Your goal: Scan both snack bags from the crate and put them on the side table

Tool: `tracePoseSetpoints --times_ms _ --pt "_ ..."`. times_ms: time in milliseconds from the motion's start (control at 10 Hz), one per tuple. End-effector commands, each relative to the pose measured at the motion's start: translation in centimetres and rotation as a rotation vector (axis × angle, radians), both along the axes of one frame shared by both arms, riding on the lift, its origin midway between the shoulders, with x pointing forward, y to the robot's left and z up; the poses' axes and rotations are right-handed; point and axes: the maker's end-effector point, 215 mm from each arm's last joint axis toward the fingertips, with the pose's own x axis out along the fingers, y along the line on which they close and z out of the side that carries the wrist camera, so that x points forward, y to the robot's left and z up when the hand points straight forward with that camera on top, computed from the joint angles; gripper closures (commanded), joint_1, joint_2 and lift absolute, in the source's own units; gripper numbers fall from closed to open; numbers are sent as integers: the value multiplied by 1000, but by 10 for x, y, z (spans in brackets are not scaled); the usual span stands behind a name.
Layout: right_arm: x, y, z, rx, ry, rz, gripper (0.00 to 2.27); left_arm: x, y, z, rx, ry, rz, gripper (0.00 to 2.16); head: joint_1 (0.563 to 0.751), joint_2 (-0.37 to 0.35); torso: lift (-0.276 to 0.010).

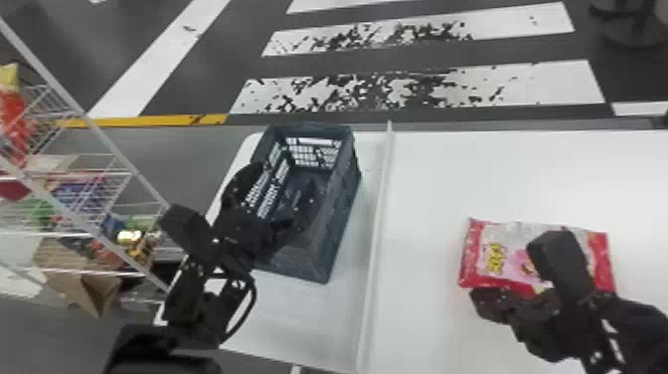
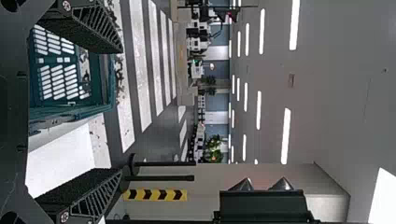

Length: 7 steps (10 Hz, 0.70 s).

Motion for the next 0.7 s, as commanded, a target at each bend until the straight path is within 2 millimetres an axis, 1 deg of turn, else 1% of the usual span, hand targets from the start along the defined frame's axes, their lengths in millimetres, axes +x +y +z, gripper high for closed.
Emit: tracePoseSetpoints --times_ms 0,200,400,600 --pt "17 3 -1 -4 -4 -6 2256 0 1 0 3 0 0 90 695 268 -87" --pt "37 2 -6 -27 -14 -21 2256 0 4 1 7 -1 4 90 695 264 -87" --pt "62 -5 -5 -48 -26 -51 2256 0 5 0 8 2 5 90 695 261 -87" --pt "79 -5 -6 -64 -35 -71 2256 0 6 1 8 -2 7 90 695 248 -87"
